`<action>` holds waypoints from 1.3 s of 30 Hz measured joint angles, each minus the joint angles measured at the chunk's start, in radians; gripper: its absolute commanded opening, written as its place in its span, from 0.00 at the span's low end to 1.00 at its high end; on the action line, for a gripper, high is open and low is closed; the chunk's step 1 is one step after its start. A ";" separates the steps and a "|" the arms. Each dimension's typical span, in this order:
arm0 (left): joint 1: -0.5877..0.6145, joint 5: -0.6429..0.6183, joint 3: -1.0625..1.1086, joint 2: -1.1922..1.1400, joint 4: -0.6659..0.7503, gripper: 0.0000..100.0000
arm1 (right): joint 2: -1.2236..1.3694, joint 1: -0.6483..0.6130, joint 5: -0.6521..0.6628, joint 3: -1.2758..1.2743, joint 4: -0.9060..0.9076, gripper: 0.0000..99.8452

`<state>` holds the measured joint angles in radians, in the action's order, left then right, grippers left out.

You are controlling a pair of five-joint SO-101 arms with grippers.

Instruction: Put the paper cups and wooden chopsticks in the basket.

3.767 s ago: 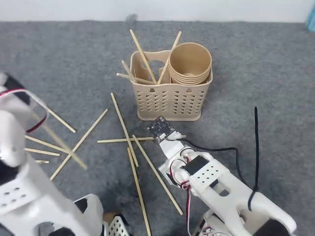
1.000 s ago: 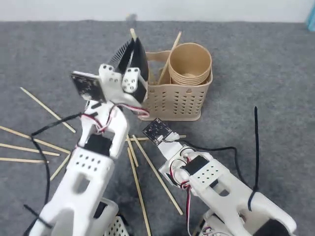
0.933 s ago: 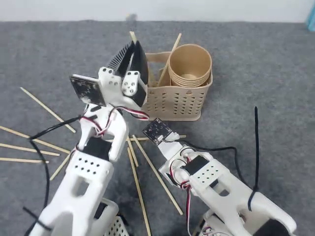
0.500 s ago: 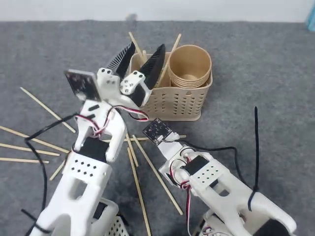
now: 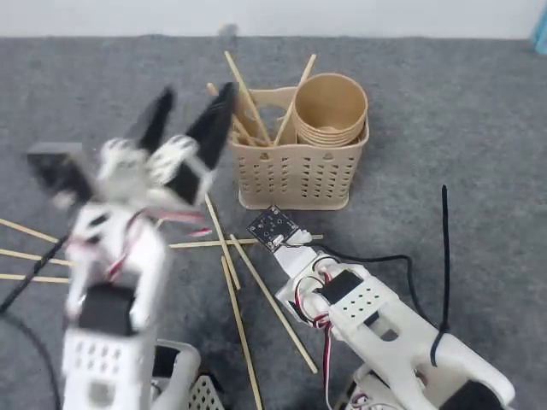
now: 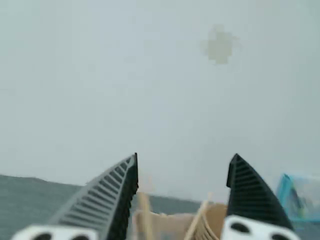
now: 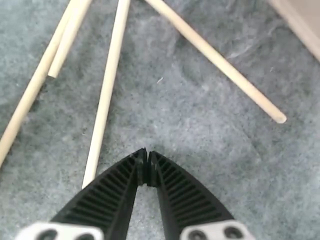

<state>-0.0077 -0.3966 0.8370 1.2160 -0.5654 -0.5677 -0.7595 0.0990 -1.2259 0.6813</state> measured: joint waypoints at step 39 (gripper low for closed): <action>1.195 -0.035 -0.551 -1.266 -0.261 0.02 | 0.000 0.000 0.000 0.000 0.000 0.01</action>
<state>1.1876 -0.4319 0.2862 -0.0499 -0.8263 -0.5677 -0.7595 0.0990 -1.2259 0.6813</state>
